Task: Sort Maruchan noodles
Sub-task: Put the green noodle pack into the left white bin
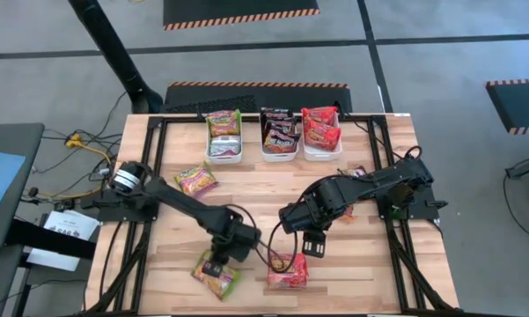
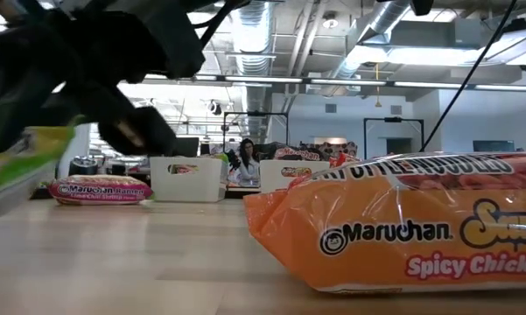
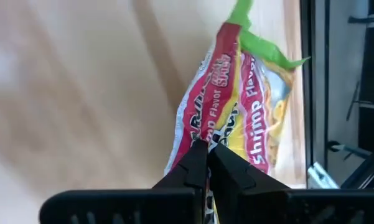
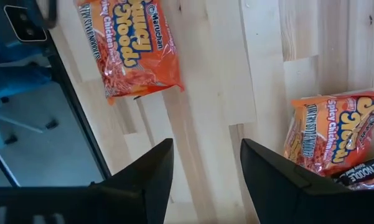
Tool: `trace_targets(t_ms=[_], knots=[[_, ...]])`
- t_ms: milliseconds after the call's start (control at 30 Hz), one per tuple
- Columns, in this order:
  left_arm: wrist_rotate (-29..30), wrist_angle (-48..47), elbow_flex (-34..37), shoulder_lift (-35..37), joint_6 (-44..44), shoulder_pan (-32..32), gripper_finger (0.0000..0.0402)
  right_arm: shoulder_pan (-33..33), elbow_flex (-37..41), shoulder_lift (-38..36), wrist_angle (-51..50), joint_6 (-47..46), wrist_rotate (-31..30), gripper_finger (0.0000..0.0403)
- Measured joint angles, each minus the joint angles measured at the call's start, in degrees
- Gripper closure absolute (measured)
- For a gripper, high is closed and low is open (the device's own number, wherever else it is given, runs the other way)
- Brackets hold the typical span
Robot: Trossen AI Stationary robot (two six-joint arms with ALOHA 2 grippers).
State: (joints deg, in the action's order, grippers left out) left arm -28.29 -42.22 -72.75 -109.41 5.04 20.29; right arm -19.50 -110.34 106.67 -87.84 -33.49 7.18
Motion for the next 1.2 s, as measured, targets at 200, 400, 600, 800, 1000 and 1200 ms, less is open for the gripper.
trace_targets(t_ms=[200,400,600,800,1000,1200], knots=[[2.0,-7.7,-0.1,5.1,-5.1,-3.4,0.0401,0.0,0.0,0.0,-0.4,-3.8,0.0,0.0197],[6.5,-15.5,-0.1,10.5,-10.4,-6.6,0.0401,-1.1,0.0,0.0,-2.2,-8.9,-2.2,0.0197],[8.6,-19.0,-0.1,16.7,-13.8,-10.7,0.0401,-2.6,0.0,0.0,-2.2,-13.0,-8.2,0.0197],[16.0,-21.9,-0.1,23.1,-17.5,-17.0,0.0401,-2.5,0.0,0.0,-2.2,-18.3,-13.6,0.0197],[22.9,-22.4,-0.1,28.7,-20.5,-25.9,0.0401,-0.6,0.0,0.0,-2.1,-19.6,-17.4,0.0198],[32.1,-20.7,-0.1,32.8,-24.5,-35.8,0.0401,3.7,0.0,0.0,-2.1,-18.9,-22.7,0.0198]])
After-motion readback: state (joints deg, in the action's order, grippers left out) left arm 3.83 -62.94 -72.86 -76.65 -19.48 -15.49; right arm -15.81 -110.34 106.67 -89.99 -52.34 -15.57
